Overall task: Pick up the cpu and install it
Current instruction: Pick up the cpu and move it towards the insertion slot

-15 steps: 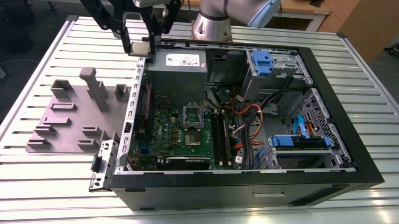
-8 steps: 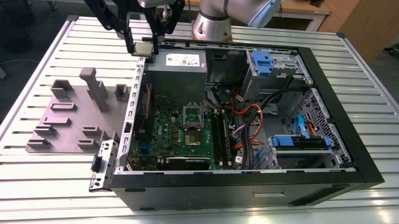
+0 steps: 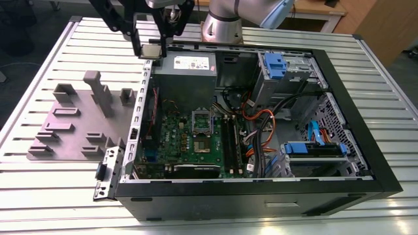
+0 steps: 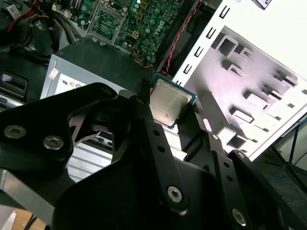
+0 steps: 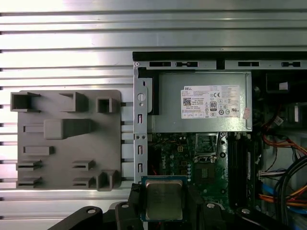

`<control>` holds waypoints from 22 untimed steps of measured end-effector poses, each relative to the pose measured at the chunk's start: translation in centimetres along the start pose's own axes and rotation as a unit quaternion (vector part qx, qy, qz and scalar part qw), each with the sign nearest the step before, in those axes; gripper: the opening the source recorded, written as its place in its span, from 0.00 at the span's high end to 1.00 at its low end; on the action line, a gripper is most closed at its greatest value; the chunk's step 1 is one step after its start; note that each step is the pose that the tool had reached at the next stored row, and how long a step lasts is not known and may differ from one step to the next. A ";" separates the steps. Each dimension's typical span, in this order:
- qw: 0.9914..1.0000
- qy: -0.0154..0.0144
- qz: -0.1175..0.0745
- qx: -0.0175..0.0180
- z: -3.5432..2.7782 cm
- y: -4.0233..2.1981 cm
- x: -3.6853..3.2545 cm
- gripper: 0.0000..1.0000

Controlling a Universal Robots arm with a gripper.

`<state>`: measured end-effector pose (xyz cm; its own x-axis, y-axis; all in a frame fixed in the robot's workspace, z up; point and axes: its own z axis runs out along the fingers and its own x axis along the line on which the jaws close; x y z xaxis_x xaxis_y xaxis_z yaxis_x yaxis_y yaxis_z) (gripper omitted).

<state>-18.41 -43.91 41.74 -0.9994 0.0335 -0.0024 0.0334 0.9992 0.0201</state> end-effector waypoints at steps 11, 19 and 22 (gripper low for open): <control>1.000 0.000 0.000 0.000 0.01 -0.40 -1.08 0.53; 1.000 0.000 0.000 0.000 0.04 -0.51 -2.09 0.53; 1.000 0.000 0.000 0.000 0.04 -0.49 -2.51 0.53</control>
<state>-15.92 -44.49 41.69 -0.9994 0.0336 -0.0024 0.0335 0.9992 0.0201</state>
